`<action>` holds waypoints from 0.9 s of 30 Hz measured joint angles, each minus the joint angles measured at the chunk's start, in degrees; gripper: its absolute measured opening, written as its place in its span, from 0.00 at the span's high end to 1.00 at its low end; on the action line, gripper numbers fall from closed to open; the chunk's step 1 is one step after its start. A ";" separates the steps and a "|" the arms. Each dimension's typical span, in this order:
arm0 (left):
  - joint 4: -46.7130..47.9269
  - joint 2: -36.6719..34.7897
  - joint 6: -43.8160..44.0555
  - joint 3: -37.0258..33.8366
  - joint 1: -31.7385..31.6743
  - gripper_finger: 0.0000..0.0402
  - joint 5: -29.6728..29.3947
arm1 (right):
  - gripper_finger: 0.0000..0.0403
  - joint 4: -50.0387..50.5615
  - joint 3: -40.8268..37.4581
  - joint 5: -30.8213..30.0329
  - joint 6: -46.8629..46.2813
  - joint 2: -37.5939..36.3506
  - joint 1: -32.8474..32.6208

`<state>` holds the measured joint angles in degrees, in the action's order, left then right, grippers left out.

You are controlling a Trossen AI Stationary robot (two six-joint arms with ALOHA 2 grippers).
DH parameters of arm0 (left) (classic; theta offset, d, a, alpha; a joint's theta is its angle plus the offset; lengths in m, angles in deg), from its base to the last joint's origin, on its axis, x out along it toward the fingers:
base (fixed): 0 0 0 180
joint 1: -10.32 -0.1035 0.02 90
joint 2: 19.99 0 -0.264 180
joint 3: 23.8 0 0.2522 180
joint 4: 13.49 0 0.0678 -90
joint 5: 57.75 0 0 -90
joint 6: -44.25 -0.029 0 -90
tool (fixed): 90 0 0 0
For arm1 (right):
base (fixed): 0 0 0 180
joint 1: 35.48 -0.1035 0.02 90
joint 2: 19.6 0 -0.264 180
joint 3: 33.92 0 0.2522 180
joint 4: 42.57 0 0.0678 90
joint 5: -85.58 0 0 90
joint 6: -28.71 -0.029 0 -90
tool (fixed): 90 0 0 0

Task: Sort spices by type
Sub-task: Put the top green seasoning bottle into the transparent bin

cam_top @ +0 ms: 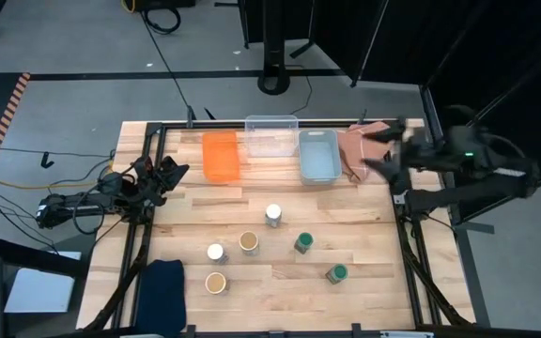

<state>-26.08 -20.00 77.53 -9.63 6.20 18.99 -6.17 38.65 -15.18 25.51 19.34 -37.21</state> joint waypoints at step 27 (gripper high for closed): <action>3.64 0.00 -3.06 0.00 0.00 0.96 -0.63 | 0.13 22.17 12.15 3.20 -5.76 41.06 -14.76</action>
<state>-22.44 -20.00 74.47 -9.63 6.20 18.36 16.01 50.79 -11.99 19.75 60.40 -51.97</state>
